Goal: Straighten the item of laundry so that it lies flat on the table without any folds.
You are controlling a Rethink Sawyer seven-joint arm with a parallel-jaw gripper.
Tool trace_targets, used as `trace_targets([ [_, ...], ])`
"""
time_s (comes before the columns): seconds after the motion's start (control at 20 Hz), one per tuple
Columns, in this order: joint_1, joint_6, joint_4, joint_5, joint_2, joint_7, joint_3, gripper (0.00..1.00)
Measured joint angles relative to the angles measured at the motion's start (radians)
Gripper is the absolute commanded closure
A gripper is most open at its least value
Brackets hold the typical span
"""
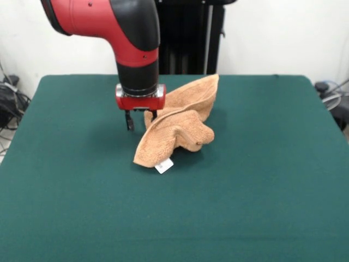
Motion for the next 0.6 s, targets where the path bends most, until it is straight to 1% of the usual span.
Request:
trace_targets([
  [0.6,-0.002,0.000,0.000,0.012,0.000,0.000,-0.003,0.00],
])
